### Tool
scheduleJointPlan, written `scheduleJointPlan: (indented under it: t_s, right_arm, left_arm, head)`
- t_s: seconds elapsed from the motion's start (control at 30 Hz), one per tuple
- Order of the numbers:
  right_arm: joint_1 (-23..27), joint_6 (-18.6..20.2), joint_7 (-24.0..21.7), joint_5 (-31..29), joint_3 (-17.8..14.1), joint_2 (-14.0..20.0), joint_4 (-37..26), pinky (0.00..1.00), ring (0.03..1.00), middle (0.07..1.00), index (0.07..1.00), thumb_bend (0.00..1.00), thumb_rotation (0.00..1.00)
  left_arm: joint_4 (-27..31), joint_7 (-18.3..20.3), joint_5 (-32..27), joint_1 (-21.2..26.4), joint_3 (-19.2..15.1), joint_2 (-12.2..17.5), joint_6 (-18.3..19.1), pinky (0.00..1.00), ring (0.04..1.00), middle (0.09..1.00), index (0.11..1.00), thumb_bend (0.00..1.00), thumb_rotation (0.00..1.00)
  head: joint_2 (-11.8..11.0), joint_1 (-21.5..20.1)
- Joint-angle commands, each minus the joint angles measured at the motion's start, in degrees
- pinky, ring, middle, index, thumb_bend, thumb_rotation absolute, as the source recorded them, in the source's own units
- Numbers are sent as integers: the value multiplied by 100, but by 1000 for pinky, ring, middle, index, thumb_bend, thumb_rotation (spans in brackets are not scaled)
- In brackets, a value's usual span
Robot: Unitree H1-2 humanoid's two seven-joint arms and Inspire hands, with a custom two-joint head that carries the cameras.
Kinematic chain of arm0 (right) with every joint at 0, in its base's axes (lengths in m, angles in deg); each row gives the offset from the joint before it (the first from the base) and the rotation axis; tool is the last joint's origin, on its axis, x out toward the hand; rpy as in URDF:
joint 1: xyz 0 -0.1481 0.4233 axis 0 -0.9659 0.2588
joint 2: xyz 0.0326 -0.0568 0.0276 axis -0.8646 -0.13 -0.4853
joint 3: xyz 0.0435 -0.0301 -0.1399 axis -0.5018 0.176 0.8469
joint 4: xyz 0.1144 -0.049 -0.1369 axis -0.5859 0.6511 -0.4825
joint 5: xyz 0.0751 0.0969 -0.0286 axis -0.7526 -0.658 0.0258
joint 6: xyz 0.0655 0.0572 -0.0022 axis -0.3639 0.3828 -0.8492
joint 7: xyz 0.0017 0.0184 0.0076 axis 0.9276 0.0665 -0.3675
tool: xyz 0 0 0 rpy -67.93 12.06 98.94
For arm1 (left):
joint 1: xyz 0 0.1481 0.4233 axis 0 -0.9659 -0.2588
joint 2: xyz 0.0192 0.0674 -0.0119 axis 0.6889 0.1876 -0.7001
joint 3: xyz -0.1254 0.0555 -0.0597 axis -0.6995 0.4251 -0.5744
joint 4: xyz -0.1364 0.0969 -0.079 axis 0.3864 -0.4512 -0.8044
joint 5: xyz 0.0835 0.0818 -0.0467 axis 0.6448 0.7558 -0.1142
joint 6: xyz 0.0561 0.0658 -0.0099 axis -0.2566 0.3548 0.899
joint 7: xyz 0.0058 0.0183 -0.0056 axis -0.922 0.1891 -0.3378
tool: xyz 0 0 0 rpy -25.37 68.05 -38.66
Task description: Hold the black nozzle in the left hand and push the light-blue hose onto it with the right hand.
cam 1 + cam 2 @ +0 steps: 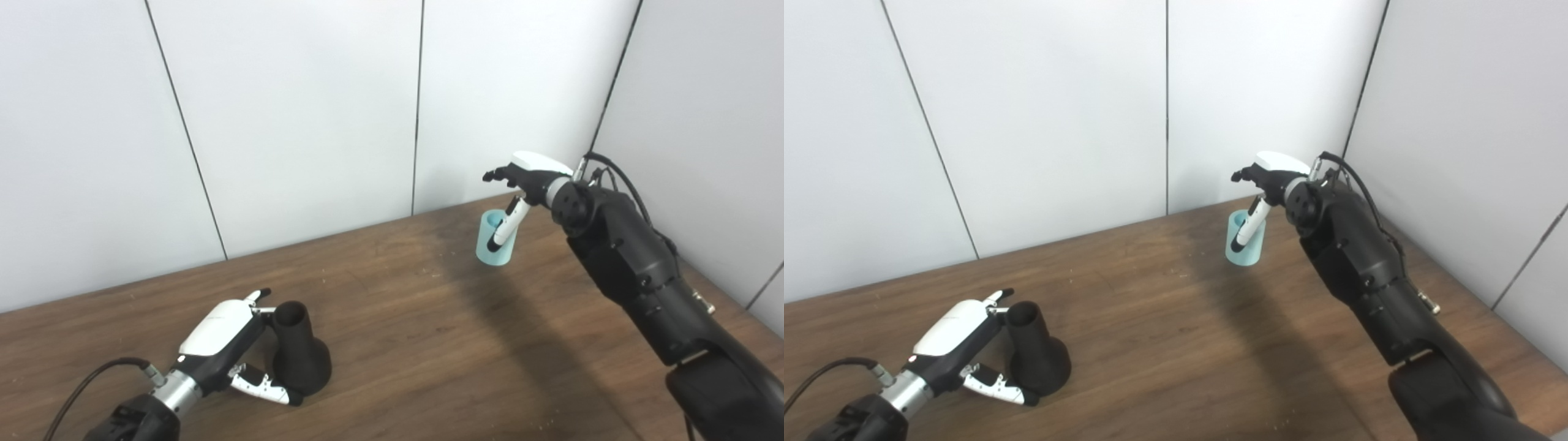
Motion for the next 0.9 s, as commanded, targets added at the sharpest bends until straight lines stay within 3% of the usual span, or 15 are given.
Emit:
scheduleJointPlan:
  t_s: [0.0,0.37,0.87]
  right_arm:
    - [338,-191,266,-57,32,153,44,722,869,891,866,929,117]
    - [415,-392,666,-312,294,125,638,725,843,845,800,914,98]
    - [444,-284,747,-423,554,148,737,653,780,833,799,898,95]
  left_arm:
    - [-335,505,548,-374,184,455,387,1000,612,454,495,526,0]
    - [-216,514,495,-491,148,489,394,1000,612,449,496,526,0]
    - [-220,522,475,-525,129,492,297,1000,615,470,487,527,0]
  head:
    - [1,-4]
    - [23,75]
    - [82,56]
